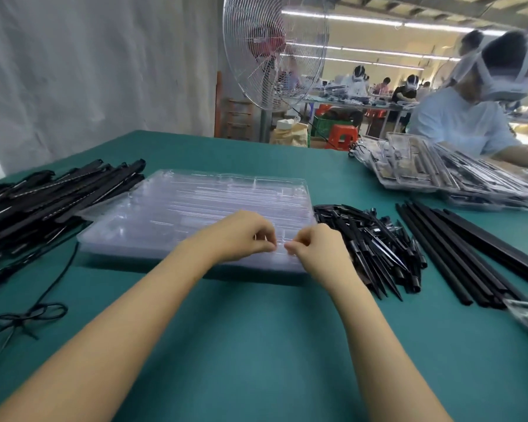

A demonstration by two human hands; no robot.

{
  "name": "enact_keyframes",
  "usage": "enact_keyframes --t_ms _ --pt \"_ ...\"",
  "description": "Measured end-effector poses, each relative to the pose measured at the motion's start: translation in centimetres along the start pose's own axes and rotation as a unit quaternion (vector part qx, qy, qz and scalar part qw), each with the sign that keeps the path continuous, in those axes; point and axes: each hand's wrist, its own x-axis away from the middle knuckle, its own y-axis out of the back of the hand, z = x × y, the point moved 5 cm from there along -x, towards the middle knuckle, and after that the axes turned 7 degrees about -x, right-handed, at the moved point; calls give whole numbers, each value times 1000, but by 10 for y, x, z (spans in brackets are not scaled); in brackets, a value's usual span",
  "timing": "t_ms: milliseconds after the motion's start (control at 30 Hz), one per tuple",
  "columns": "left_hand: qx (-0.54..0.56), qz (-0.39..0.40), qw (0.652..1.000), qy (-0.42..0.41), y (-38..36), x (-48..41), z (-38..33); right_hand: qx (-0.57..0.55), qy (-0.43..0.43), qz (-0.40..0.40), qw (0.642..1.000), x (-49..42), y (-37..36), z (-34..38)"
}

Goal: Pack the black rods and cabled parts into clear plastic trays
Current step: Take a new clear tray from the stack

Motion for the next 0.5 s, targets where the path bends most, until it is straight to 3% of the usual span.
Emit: enact_keyframes --t_ms 167,233,333,433,500 --pt "10 -30 999 27 -2 -3 0 -26 48 -8 998 1 5 -11" --pt "-2 -106 994 33 10 -1 -2 -62 68 -13 996 1 10 -15" --pt "-79 -224 971 6 31 5 -12 -105 94 -86 986 3 13 -11" --pt "-91 -348 933 3 52 16 -11 -184 60 -143 971 9 8 -14" --pt "-54 -406 912 28 71 27 -3 -154 21 -123 980 10 1 -21"
